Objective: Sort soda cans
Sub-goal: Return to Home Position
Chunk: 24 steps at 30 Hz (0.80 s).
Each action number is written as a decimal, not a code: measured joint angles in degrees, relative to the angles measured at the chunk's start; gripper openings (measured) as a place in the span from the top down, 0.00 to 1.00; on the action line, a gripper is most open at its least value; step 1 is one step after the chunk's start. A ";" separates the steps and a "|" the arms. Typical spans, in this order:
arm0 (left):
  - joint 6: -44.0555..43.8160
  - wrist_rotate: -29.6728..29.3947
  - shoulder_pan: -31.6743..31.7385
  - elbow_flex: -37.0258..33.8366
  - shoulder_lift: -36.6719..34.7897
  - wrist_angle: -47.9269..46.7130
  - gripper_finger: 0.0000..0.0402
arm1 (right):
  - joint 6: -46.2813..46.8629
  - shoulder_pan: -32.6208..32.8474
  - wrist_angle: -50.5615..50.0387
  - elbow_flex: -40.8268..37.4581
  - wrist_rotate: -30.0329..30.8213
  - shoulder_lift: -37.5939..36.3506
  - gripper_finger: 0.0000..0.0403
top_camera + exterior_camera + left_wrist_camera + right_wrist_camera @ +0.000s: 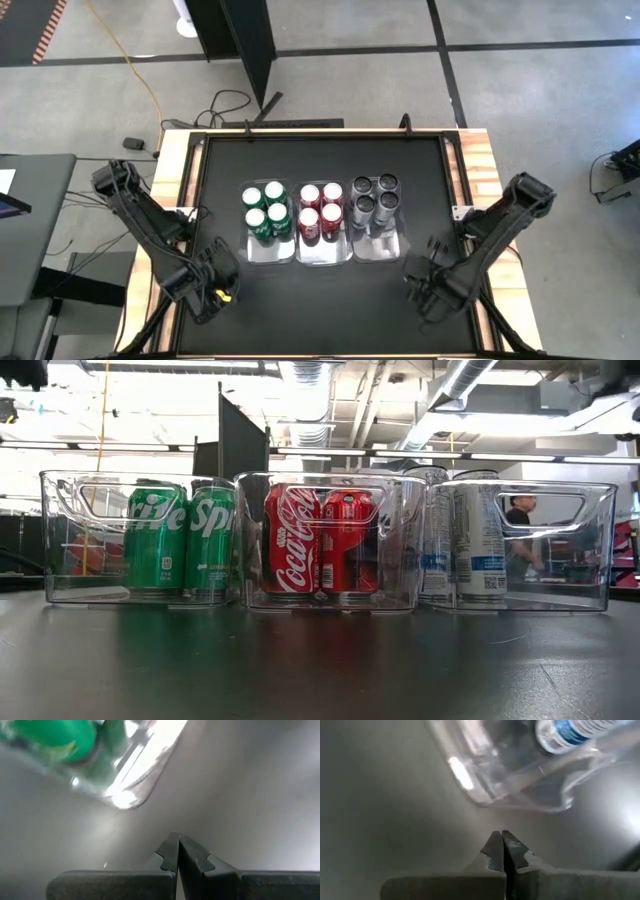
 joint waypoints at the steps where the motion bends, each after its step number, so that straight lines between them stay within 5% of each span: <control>1: 1.47 -0.77 0.00 0.91 0.00 -0.04 1.00 | -0.21 1.01 -0.10 1.07 0.06 0.00 1.00; 6: 14.83 -6.58 0.00 8.00 0.00 0.04 1.00 | -6.56 6.17 -0.12 8.37 5.99 0.00 1.00; 15: 49.08 -29.75 -2.81 22.90 -1.10 0.39 1.00 | -41.26 12.22 8.69 18.46 35.83 -2.36 1.00; 20: 54.81 -32.52 -3.65 20.86 -7.08 3.00 1.00 | -50.82 8.74 20.35 14.81 33.20 -9.01 1.00; 24: 63.49 -29.44 -2.32 12.84 -13.14 16.15 1.00 | -70.93 0.92 45.69 5.88 15.17 -14.19 1.00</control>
